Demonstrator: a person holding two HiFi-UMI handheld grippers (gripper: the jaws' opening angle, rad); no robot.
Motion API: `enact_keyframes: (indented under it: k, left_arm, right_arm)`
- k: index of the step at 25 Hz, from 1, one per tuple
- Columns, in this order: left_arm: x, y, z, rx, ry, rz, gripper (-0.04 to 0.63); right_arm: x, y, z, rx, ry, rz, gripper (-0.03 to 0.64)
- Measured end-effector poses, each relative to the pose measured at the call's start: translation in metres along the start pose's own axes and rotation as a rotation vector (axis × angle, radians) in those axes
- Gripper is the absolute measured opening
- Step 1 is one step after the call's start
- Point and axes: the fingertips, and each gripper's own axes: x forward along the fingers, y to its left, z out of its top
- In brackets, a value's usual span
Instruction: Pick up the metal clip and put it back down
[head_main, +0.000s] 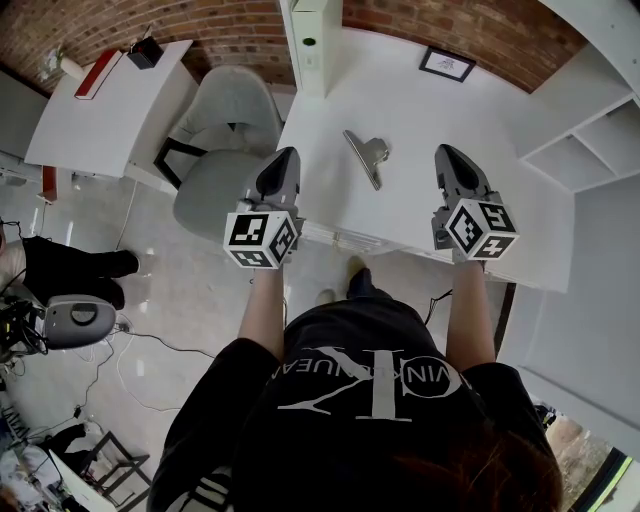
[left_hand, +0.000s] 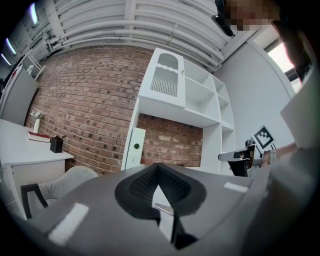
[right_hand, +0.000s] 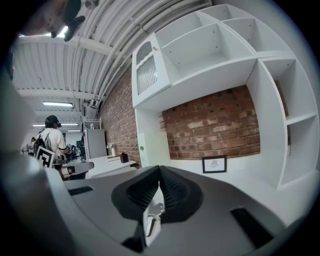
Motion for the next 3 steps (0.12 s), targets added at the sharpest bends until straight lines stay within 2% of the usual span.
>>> enact_keyframes:
  k: [3]
  left_arm:
    - [0.0049, -0.001, -0.0023, 0.001, 0.0, -0.004, 0.01]
  right_arm:
    - [0.0022, -0.0039, -0.0028, 0.0, 0.003, 0.001, 0.014]
